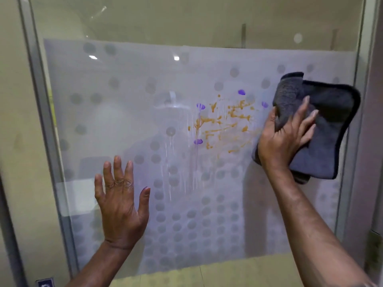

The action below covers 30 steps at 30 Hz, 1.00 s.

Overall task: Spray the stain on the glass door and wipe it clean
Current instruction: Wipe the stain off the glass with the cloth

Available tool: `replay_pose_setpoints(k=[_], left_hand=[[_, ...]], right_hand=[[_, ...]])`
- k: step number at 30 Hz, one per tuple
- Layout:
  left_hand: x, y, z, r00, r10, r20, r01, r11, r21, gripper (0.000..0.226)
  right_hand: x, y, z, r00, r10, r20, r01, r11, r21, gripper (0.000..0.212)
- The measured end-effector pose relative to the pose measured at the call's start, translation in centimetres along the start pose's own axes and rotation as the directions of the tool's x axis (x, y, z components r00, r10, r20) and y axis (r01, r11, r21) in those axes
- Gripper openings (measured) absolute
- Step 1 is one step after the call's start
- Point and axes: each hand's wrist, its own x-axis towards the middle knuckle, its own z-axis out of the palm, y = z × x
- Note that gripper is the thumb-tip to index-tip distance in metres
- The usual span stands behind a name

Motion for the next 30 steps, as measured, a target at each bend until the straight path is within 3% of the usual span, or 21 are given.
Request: replay_pose_setpoints(k=[3,5,7,10,13,16,19,22,24,26,30], left_hand=[[0.1,0.0,-0.2,1.000,0.003,0.002,-0.003,1.000,-0.030,0.067],[0.0,0.0,-0.3,1.000,0.007,-0.005,-0.007,0.998,-0.064,0.068],[-0.1,-0.1,-0.4,1.000,-0.012,-0.015,0.010,0.993,-0.118,0.070],[-0.3,-0.3,-0.6,0.996,-0.087,-0.036,0.073,0.953,-0.295,0.072],[-0.3,0.1,-1.0,0.975,-0.218,-0.035,0.167,0.831,-0.531,0.072],[0.2,0.9,-1.2,0.965,-0.261,-0.025,0.212,0.833,-0.511,0.070],[0.5,1.2,-0.7,0.985,-0.170,-0.042,0.152,0.951,-0.271,0.069],[0.6,1.6,0.1,0.989,-0.141,-0.035,0.137,0.987,-0.085,0.068],[0.6,1.7,0.4,0.991,-0.133,-0.023,0.133,0.991,-0.004,0.070],[0.5,1.6,0.6,0.993,-0.117,-0.023,0.118,0.992,0.046,0.071],[0.5,1.7,0.9,0.994,-0.110,-0.027,0.112,0.990,0.082,0.071]], right_hand=[[1.0,-4.7,1.0,0.987,-0.086,0.134,0.086,0.996,-0.001,0.056],[0.4,-8.1,1.4,0.947,-0.225,0.229,0.231,0.973,-0.001,0.056],[-1.9,-11.0,1.5,0.861,-0.400,0.314,0.402,0.914,0.062,0.060],[-8.2,-13.4,1.0,0.711,-0.577,0.402,0.558,0.811,0.176,0.086],[-16.2,-13.0,-0.8,0.575,-0.651,0.495,0.590,0.749,0.300,0.087],[-22.7,-10.0,-3.5,0.482,-0.682,0.550,0.626,0.707,0.329,0.080],[-25.0,-5.1,-6.0,0.584,-0.496,0.642,0.443,0.858,0.259,0.090],[-21.5,1.1,-7.5,0.755,-0.115,0.646,0.155,0.988,-0.006,0.110],[-17.1,3.6,-7.3,0.838,0.020,0.546,-0.001,0.999,-0.034,0.098],[-12.9,3.4,-5.9,0.919,0.089,0.383,-0.054,0.993,-0.102,0.069],[-8.9,-1.2,-2.0,0.961,0.103,0.256,-0.072,0.989,-0.128,0.054]])
